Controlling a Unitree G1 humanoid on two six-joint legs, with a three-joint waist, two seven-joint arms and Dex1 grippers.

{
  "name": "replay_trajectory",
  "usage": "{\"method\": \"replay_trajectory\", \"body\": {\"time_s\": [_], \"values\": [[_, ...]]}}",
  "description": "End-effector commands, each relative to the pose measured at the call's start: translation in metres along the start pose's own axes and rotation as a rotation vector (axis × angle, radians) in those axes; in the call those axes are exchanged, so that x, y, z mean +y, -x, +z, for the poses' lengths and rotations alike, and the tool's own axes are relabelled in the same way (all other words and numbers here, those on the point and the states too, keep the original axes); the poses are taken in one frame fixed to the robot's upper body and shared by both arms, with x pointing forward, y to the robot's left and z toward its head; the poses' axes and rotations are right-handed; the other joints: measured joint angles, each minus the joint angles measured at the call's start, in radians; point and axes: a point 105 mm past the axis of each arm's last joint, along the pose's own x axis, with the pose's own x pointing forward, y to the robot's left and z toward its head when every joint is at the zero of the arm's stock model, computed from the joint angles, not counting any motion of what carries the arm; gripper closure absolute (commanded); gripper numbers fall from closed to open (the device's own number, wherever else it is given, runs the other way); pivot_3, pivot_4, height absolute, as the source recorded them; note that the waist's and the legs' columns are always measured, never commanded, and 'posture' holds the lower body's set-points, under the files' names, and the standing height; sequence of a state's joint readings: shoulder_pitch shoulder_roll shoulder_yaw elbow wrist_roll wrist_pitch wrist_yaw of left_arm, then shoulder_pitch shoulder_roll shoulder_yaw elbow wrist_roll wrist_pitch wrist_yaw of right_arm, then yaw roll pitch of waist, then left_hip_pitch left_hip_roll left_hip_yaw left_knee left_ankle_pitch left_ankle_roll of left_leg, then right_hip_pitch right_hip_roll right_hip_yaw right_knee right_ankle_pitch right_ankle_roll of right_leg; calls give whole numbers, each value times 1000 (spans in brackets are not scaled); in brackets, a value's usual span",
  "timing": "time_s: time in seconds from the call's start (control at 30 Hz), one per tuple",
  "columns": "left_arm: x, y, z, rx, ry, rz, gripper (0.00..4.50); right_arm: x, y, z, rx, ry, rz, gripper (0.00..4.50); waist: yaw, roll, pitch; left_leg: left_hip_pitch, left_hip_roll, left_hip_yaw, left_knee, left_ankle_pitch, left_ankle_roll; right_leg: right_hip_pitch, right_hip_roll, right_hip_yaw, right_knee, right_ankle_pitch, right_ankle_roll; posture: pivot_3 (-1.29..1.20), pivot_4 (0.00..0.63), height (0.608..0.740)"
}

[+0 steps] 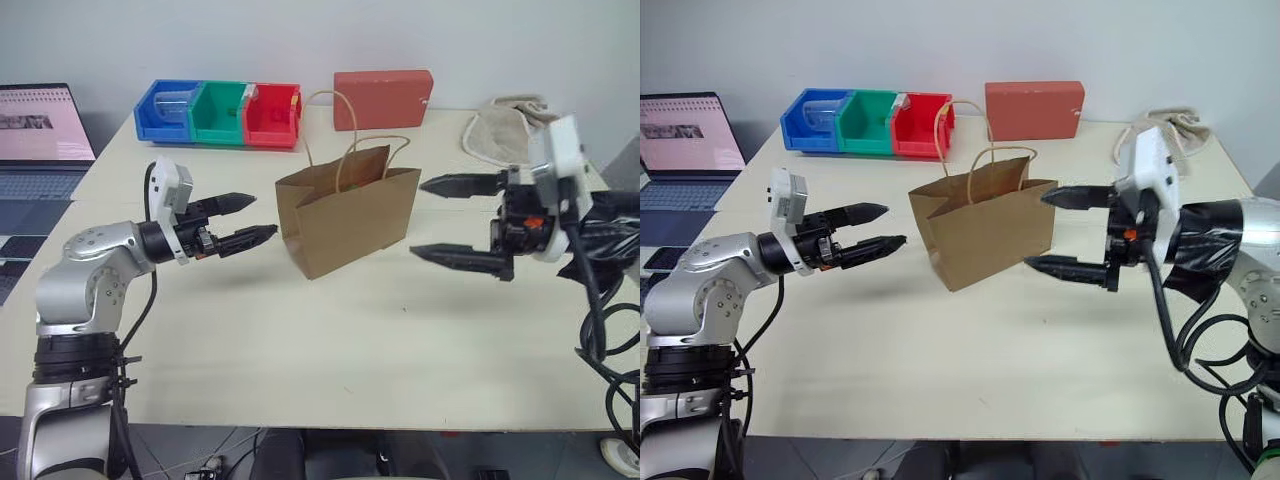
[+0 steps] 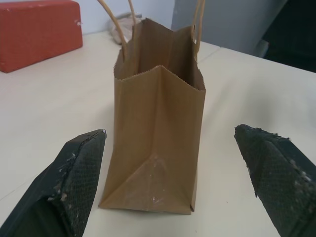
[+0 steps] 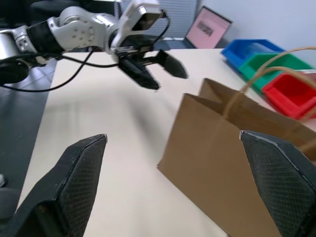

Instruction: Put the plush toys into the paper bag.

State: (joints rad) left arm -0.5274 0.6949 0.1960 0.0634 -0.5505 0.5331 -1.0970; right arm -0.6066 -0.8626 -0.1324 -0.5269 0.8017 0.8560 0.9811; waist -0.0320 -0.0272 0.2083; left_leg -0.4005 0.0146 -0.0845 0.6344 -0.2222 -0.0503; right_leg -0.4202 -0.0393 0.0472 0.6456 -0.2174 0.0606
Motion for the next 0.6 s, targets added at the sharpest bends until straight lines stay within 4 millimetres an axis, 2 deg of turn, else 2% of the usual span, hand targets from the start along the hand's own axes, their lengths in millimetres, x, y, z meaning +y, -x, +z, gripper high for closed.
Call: {"method": "replay_trajectory", "body": {"time_s": [0.03,0.3,0.6], "values": [[5,-9,8,-42,-10,9,38,5,0,9,-19,35,9,0,4,0,0,0,0,0,0,0,0,0,0,0,0,0,0,0,150,740],[16,-31,11,-95,25,-30,38,9,3,8,1,13,22,0,3,0,0,0,0,0,0,0,0,0,0,0,0,0,0,0,150,740],[5,-39,5,-42,39,-163,38,11,8,11,9,-14,16,0,1,0,0,0,0,0,0,0,0,0,0,0,0,0,0,0,150,740]]}}
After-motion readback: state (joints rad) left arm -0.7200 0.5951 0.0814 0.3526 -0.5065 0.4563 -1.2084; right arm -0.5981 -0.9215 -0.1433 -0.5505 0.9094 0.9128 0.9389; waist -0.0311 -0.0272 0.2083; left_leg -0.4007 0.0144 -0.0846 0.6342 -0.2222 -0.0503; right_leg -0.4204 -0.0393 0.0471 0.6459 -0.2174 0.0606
